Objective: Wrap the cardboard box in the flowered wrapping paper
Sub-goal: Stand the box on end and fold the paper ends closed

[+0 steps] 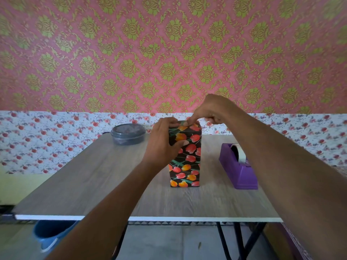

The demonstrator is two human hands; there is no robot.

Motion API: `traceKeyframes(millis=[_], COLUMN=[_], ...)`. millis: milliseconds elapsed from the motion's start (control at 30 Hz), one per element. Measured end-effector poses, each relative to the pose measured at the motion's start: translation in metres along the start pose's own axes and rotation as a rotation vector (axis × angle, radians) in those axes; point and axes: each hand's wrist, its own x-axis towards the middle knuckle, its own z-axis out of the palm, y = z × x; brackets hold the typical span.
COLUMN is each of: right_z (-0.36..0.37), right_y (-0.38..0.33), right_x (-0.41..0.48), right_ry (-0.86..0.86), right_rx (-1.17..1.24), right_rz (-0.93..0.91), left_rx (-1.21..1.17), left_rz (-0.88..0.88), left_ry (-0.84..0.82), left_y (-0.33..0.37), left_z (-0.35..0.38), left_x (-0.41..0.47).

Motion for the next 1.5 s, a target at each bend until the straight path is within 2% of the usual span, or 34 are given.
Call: traceKeyframes(millis=[67,100,200,300,433,533,600,700,767,867,967,1067,1200,1267,1333,1400,1500], right_z=[0.002,0.006,0.023,0.039,0.047,0.05,0.054,0.064,0.07,0.072,0.079,0.089,0.108,0.118,0.121,0.12,0.116], right_y=[0.011,0.018,0.045,0.063,0.07,0.072,0.075,0.08,0.083,0.086,0.084,0.09,0.102,0.102,0.101,0.104,0.11], right_x=[0.0,0.003,0.006,0.008,0.004,-0.003,-0.005,-0.007,-0.01,-0.01,-0.012,-0.016,-0.022,-0.025,-0.025,-0.022,-0.016], right_ry=[0.022,-0.011,-0.122,-0.148,-0.163,-0.177,-0.121,0.024,0.013,0.097,0.209,0.279,0.207,0.172,0.288,0.494,0.704], right_rx=[0.014,0.104,0.509,0.858,0.96,1.071,1.13,0.959,0.9,0.768,0.797,0.826,0.836,0.815,0.761,0.682,0.547], right_rz=[0.022,0.049,0.119,0.098,0.069,0.046,-0.016,-0.176,-0.247,-0.326,-0.383,-0.41,-0.557,-0.644,-0.668,-0.629,-0.61], left_rx=[0.046,0.072,0.115,0.168,0.224,0.17,0.153,0.087,0.033,0.095,-0.105,-0.257,-0.314,-0.251,-0.216,-0.233,-0.353], left_rz=[0.02,0.039,0.09,0.145,0.189,0.158,0.117,0.055,0.003,-0.048,-0.188,-0.284,-0.273,-0.195,-0.176,-0.193,-0.244], left_ry=[-0.013,-0.023,-0.06,-0.079,-0.047,-0.015,-0.009,-0.075,-0.11,-0.005,-0.07,-0.04,-0.184,-0.235,-0.257,-0.243,-0.281], left_y=[0.0,0.001,0.004,0.008,0.011,0.008,0.006,0.004,0.002,0.0,-0.002,-0.006,-0.005,-0.006,-0.011,-0.014,-0.018], left_z=[-0.002,-0.002,0.001,0.004,0.005,0.002,-0.001,-0.006,-0.009,-0.011,-0.016,-0.02,-0.02,-0.017,-0.013,-0.011,-0.012], left_x=[0.001,0.001,0.002,0.004,0.001,-0.004,-0.004,0.005,0.013,0.023,0.028,0.024,0.018,0.019,0.021,0.024,0.029])
